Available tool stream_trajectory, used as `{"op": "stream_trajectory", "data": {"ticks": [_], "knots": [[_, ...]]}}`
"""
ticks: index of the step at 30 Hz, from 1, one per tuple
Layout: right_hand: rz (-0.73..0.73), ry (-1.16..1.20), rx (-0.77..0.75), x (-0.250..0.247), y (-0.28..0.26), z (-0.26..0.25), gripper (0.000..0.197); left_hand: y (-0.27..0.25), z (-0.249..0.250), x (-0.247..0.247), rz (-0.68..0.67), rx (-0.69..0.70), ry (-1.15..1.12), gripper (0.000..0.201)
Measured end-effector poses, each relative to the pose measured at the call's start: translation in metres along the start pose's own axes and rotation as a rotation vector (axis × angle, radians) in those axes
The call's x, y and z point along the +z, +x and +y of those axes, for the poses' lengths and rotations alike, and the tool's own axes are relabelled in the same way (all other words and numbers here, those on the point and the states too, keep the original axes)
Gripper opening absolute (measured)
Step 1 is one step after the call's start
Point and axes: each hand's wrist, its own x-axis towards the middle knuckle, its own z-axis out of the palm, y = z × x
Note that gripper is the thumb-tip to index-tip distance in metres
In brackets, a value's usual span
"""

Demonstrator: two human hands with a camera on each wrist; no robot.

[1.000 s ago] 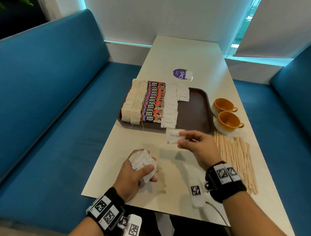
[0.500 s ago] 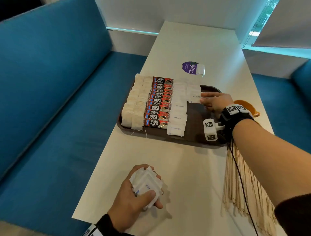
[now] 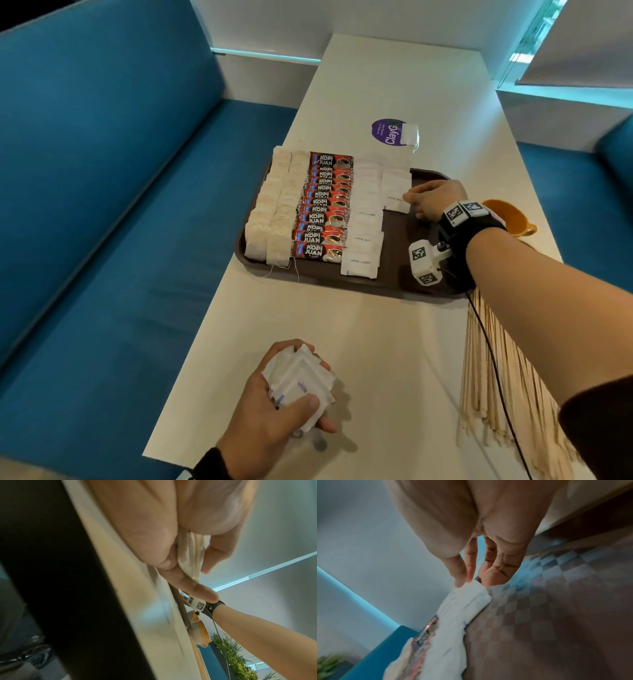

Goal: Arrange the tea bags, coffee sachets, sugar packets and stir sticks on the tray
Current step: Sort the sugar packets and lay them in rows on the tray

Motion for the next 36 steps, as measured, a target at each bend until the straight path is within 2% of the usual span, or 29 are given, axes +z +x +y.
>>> {"op": "stream_trajectory", "data": {"ticks": [4, 10, 14, 18, 22, 26, 29, 32, 36], "knots": [[0.009, 0.117, -0.065, -0.013, -0.050, -0.012, 0.009, -0.002, 0.002, 0.001, -0.013, -0.002, 0.003, 0.059], [-0.336, 0.228, -0.232, -0.017, -0.188, 0.008, 0.009, -0.007, 0.007, 0.007, -0.040, 0.010, -0.004, 0.057], [-0.534, 0.285, -0.216, -0.001, -0.262, 0.043, 0.014, -0.009, 0.008, 0.012, -0.018, 0.011, -0.021, 0.061], [-0.634, 0.338, -0.150, 0.013, -0.303, 0.073, 0.031, -0.013, 0.006, 0.013, -0.004, 0.042, 0.027, 0.058], [-0.581, 0.594, -0.037, 0.018, -0.318, 0.091, 0.029, -0.020, 0.009, 0.017, -0.008, 0.023, 0.054, 0.058], [-0.551, 0.525, -0.094, 0.017, -0.319, 0.100, 0.021, -0.024, 0.008, 0.020, 0.025, -0.036, -0.064, 0.039], [-0.519, 0.451, -0.127, 0.015, -0.319, 0.101, 0.025, -0.024, 0.006, 0.023, 0.094, -0.040, -0.086, 0.031], [-0.421, 0.474, -0.093, 0.017, -0.316, 0.104, 0.029, -0.023, 0.003, 0.019, 0.132, -0.004, -0.102, 0.023], [-0.322, 0.582, -0.056, 0.015, -0.318, 0.104, 0.024, -0.020, 0.000, 0.015, 0.116, 0.054, -0.068, 0.034]]}}
